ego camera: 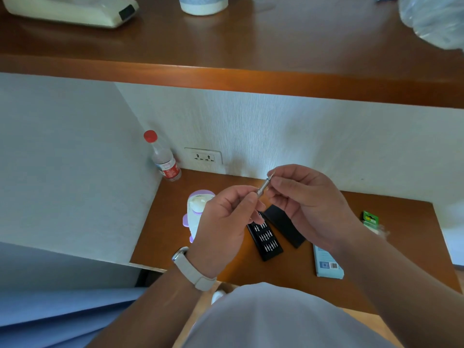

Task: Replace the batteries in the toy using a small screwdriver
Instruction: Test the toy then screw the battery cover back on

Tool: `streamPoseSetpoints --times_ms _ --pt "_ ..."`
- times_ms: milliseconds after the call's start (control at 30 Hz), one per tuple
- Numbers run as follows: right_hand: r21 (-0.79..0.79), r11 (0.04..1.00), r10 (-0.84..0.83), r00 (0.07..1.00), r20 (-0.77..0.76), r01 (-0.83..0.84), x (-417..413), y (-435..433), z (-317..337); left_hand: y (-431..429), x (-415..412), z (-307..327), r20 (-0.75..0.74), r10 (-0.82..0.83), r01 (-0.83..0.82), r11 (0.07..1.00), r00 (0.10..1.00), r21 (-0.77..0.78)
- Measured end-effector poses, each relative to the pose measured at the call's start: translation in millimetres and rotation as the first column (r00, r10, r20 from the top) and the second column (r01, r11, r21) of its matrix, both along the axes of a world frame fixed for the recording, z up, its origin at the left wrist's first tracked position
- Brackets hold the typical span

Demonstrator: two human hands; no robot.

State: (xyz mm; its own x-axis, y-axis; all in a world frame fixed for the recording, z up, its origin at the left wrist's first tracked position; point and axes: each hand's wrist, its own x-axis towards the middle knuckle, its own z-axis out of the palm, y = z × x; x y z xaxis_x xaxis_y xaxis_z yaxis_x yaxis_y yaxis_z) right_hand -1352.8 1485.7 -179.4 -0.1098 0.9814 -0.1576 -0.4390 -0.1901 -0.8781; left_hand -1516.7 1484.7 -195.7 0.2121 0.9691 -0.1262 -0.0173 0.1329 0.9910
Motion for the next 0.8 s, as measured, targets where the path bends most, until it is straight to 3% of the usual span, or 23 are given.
streamPoseSetpoints --times_ms 133,200,300,467,567,800 --pt "-0.026 0.999 -0.026 0.993 0.114 0.029 -2 -2 -4 -1 -3 1 0.031 0.022 -0.021 1.000 0.999 -0.014" --pt "-0.027 0.999 -0.037 0.969 0.245 0.045 -5 -3 -7 0 -6 -1 -0.036 0.063 -0.064 0.998 0.997 -0.010" --pt "-0.020 0.999 -0.015 0.883 0.470 0.027 -11 -4 -11 2 -12 -8 -0.155 0.116 -0.118 0.993 0.981 -0.008" --pt "0.020 0.998 0.031 0.698 0.716 -0.065 -21 -7 -16 -1 -21 -12 -0.140 0.125 -0.129 0.991 0.982 -0.020" --pt "0.050 0.992 0.034 0.628 0.778 -0.115 -28 -9 -20 -3 -22 -14 -0.096 0.107 -0.109 0.994 0.990 -0.017" --pt "0.077 0.986 0.029 0.606 0.795 -0.148 -45 -13 -31 -4 -28 -23 -0.064 0.162 -0.163 0.987 0.985 0.000"
